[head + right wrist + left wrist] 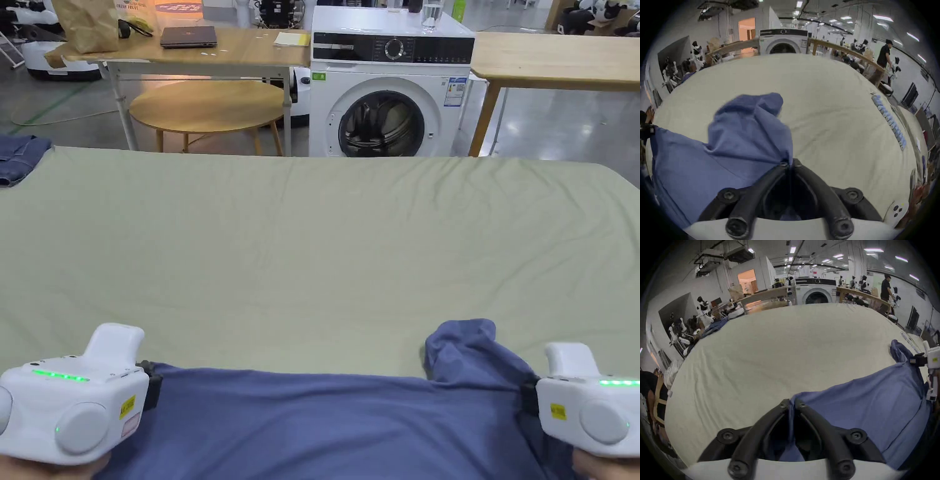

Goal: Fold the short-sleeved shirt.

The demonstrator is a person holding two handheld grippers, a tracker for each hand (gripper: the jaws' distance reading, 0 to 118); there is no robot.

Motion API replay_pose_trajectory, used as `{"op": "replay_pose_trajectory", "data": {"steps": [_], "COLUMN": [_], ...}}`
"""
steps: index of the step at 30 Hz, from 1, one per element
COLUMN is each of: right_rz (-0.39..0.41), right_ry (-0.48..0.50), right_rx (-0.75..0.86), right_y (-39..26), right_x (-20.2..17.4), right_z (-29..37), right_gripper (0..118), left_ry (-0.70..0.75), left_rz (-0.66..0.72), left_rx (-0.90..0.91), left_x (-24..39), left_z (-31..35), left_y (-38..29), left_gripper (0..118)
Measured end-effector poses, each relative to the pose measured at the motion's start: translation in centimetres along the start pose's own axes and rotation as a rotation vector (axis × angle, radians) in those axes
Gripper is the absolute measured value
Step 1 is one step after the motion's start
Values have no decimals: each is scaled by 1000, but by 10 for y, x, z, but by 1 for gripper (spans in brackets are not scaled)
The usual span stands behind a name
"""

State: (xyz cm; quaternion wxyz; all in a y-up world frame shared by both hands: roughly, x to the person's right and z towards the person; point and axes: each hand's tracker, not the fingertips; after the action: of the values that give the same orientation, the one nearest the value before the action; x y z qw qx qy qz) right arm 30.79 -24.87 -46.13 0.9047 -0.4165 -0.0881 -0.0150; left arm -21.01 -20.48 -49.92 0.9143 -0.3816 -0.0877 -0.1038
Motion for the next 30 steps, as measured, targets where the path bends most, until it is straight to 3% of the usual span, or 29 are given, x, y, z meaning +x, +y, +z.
{"op": "replay_pose_trajectory", "data": {"steps": [6,11,16,19,22,23,24,25,26,27,28,30], "right_rz": [25,50,77,18,-59,-52,-55,-49,-30,-12,24,61], "right_ry": [25,31,-13,10,15,10,18,35,51,55,54,67], "right_rx": [252,337,276,153,140,155,173,201,237,266,307,446], "right_y": [-5,-71,-168,-215,-230,-228,-222,-215,-204,-195,-181,-160], "right_x": [10,17,11,14,17,15,13,9,0,-10,-24,-52], "right_z": [124,220,238,223,219,221,224,229,236,242,251,268], "right_gripper": [0,0,0,0,0,2,13,34,71,91,96,96], "left_ry": [-52,-68,-106,-84,-86,-66,-46,-38,-45,-50,-42,-26], "left_rz": [53,105,197,213,246,244,230,223,235,231,211,160], "left_rx": [220,269,104,49,43,58,80,131,182,222,283,372], "left_x": [-11,-15,-23,-17,-11,-7,-4,0,3,9,20,43], "left_z": [94,173,177,170,168,171,175,183,190,197,205,218], "left_y": [-16,-76,-166,-213,-227,-224,-218,-208,-195,-181,-164,-131], "left_gripper": [0,0,0,0,0,9,26,52,89,104,108,108]}}
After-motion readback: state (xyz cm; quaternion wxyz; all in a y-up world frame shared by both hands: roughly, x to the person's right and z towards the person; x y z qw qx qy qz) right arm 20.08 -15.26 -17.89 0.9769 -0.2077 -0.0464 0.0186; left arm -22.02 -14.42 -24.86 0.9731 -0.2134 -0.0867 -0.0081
